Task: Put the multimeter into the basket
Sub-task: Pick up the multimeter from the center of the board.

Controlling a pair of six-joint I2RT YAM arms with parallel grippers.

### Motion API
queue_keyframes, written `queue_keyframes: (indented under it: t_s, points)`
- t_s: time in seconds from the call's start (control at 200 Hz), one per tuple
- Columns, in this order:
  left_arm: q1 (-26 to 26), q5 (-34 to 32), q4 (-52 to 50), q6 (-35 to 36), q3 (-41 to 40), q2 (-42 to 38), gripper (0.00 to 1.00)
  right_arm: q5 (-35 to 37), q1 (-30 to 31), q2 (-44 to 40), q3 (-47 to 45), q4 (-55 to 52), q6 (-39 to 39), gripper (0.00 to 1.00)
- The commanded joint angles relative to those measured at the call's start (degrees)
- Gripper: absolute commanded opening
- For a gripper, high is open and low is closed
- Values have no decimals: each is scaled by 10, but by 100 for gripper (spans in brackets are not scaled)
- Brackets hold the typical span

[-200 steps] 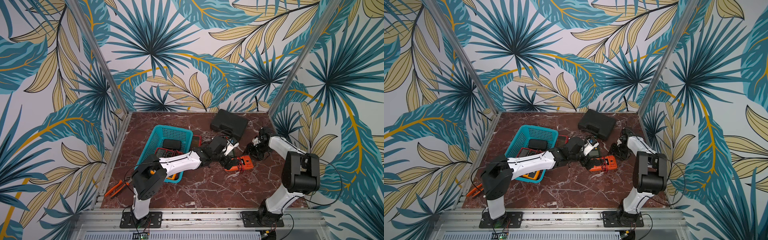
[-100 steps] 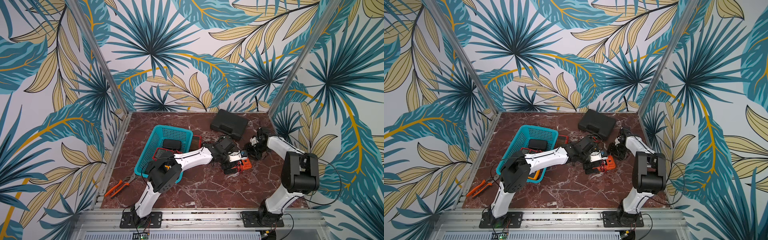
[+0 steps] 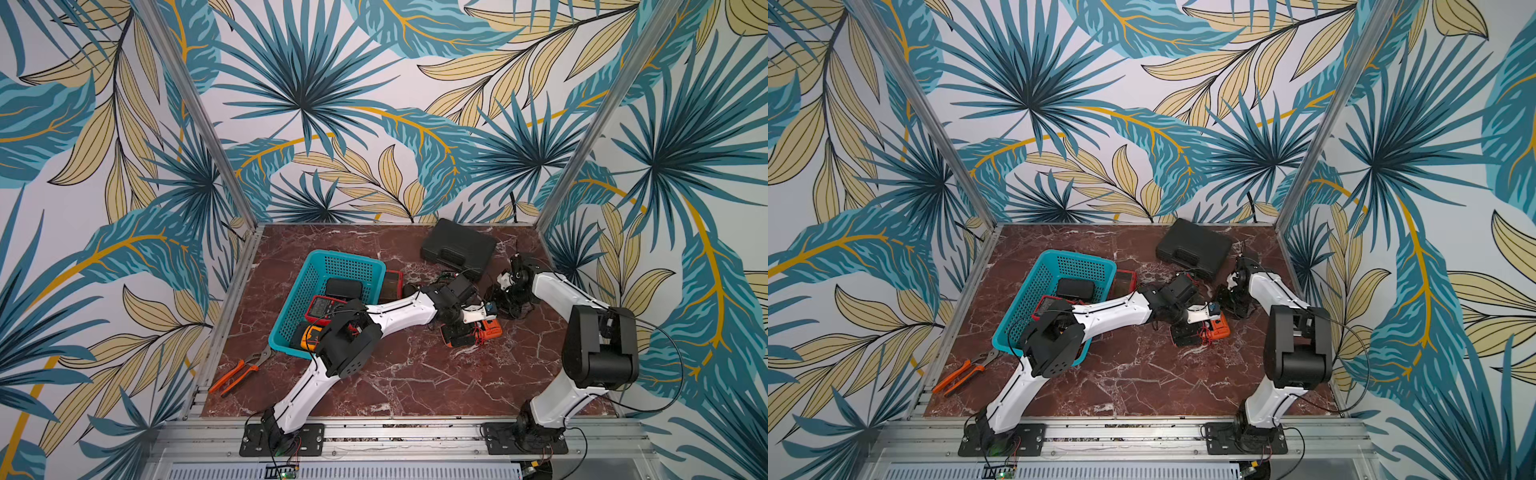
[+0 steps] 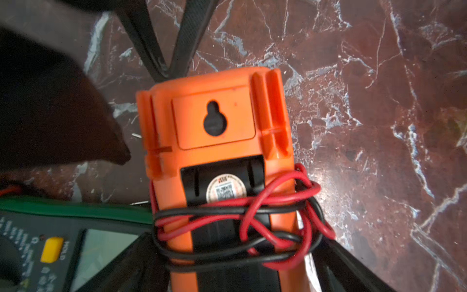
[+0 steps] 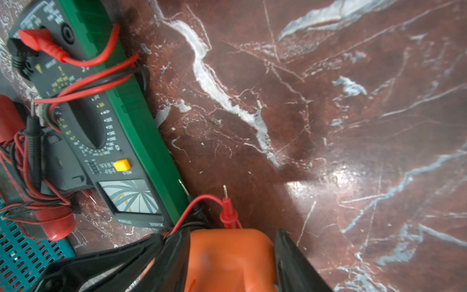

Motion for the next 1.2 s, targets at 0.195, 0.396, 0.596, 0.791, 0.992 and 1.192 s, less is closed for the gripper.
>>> queue_keyframes:
  t_s: [0.195, 0.396, 0.596, 0.791, 0.992, 1.192]
  points:
    - [-9, -42, 8, -45, 26, 19, 95, -31, 17, -17, 8, -9, 10, 56]
    - [-15, -64, 26, -34, 2, 12, 79, -3, 16, -16, 10, -9, 23, 65]
    - [-19, -68, 26, -12, -25, 1, 100, 4, 16, -17, 17, -9, 29, 76]
    - [-19, -73, 7, -1, -25, 3, 99, 17, 8, -21, 20, -9, 40, 83]
    - [-16, -86, 9, -14, -29, -8, 70, 17, -17, -46, 13, -11, 44, 88]
    - [-14, -75, 79, -54, -79, -60, 38, 8, -51, -104, -4, -17, 40, 91]
